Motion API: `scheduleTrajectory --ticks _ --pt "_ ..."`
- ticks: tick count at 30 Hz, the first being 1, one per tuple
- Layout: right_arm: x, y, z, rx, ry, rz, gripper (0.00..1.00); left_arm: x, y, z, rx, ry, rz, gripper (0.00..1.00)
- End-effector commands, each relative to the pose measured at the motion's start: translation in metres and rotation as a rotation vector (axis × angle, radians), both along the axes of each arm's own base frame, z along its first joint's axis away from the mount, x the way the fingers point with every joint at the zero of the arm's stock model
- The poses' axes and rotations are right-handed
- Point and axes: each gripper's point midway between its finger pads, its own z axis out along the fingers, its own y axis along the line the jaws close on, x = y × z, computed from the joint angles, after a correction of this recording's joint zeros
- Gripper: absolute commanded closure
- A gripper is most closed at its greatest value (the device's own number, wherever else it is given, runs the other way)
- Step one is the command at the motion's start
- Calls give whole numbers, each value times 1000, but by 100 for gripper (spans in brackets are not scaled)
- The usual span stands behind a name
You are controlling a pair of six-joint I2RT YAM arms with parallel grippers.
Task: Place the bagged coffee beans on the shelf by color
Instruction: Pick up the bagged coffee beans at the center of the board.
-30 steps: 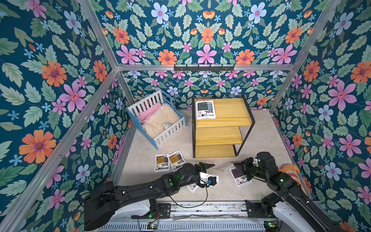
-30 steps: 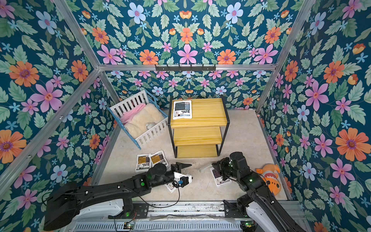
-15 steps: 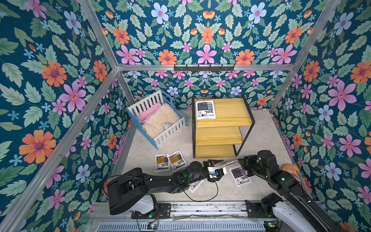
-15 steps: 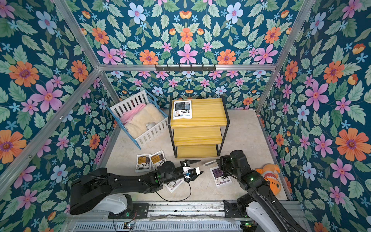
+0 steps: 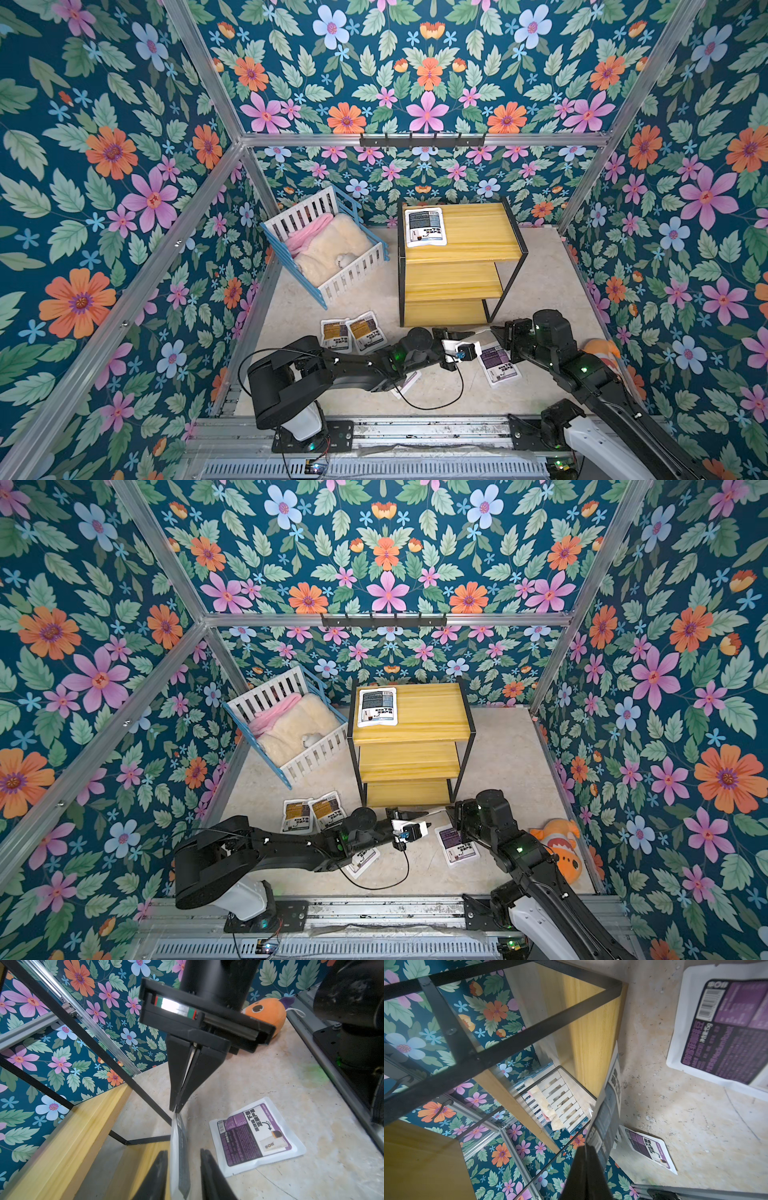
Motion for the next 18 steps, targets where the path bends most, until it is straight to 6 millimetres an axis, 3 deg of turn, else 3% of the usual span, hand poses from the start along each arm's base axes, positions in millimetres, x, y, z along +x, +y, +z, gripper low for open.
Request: scheduleTrajectory --ticks 1,7,10,18 --pt "2 3 4 5 -22 16 100 0 -1 2 3 -14 -6 73" --pt "3 5 4 17 -28 23 100 1 0 2 7 -14 2 79" --pt "3 6 5 22 -32 27 100 4 1 -2 24 -14 13 74" --pt "3 8 7 33 -47 39 100 11 4 -3 38 -32 33 71"
